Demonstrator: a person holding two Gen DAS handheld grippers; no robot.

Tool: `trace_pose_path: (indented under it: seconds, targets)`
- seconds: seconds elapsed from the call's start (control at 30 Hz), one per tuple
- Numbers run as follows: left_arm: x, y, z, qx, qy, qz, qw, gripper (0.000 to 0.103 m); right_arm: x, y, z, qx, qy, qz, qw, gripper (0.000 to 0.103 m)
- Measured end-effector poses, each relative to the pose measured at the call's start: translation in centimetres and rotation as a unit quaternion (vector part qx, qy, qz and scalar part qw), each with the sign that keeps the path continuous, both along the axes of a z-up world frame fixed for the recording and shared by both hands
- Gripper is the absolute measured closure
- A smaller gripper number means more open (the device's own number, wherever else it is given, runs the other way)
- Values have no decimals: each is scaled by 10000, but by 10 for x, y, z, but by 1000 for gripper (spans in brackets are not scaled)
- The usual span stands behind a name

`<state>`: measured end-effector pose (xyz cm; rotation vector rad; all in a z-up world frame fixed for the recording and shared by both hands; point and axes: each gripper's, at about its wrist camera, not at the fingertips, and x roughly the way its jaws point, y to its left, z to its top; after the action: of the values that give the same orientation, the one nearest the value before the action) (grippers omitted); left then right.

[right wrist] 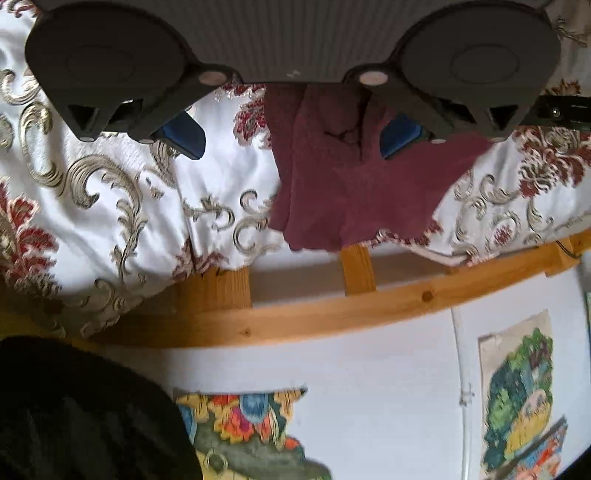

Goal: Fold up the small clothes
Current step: 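Release the folded shirt and lift both grippers away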

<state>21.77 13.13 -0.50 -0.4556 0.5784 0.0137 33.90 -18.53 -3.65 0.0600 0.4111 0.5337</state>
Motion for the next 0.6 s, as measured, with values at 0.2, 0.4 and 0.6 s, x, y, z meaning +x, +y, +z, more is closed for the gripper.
trace_pose_path:
  seconds: [0.2, 0.4, 0.6]
  targets:
    - [-24, -9, 24, 222, -149, 119, 9996, 1, -31, -11, 24, 263, -277, -3, 9993, 0]
    - [-54, -19, 49, 410, -338, 236, 9983, 1, -71, -22, 51, 432, -508, -3, 9978, 0]
    - [-87, -28, 77, 619, -638, 232, 9958, 1, -113, -32, 81, 338, -767, 43, 9965, 0]
